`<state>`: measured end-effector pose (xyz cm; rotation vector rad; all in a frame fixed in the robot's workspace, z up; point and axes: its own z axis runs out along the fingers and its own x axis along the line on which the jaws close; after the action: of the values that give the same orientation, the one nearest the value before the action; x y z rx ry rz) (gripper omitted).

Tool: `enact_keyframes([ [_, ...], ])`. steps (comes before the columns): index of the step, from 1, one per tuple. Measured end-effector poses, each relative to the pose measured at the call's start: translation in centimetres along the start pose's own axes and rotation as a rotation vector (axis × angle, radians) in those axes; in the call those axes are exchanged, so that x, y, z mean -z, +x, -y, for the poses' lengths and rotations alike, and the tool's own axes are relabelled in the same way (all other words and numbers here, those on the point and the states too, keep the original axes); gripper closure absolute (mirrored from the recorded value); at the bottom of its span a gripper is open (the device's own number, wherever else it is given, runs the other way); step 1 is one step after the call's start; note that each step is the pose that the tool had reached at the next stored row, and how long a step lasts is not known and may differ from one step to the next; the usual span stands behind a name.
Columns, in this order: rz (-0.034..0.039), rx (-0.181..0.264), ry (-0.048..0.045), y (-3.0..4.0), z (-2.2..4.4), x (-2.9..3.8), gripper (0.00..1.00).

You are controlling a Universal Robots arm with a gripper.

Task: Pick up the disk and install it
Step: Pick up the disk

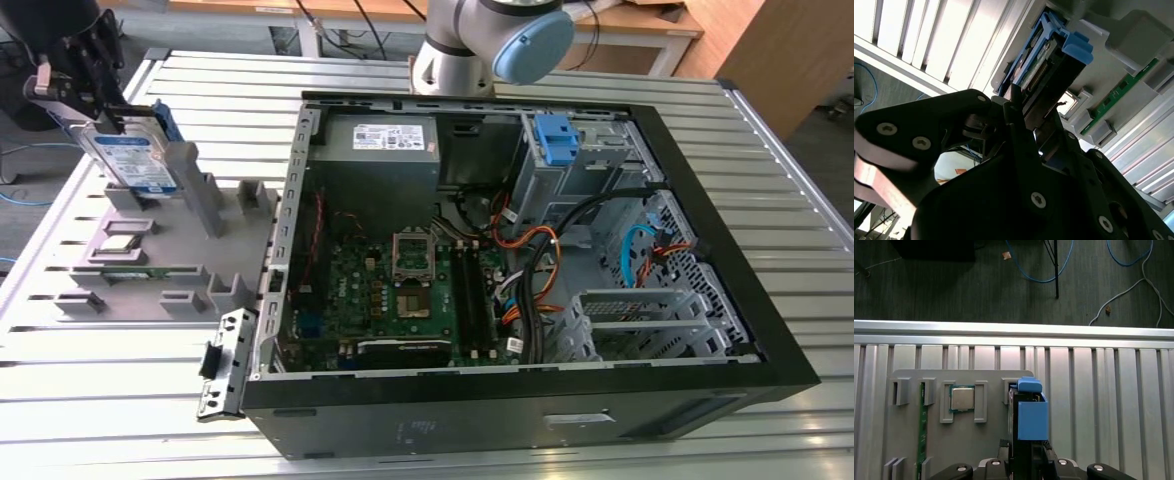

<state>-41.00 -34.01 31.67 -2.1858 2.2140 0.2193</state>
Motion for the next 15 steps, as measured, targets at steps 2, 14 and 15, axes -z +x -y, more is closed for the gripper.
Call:
enact_keyframes([
  [2,-0.0001,0.000,-0.0002,0.00,0.00,0.04,0.65],
  [14,0.0001,0.000,0.0002,-0.15,-0.11,1.27,0.65],
  [15,0.0001,0.000,0.0004,-0.15,-0.11,1.27,0.65],
])
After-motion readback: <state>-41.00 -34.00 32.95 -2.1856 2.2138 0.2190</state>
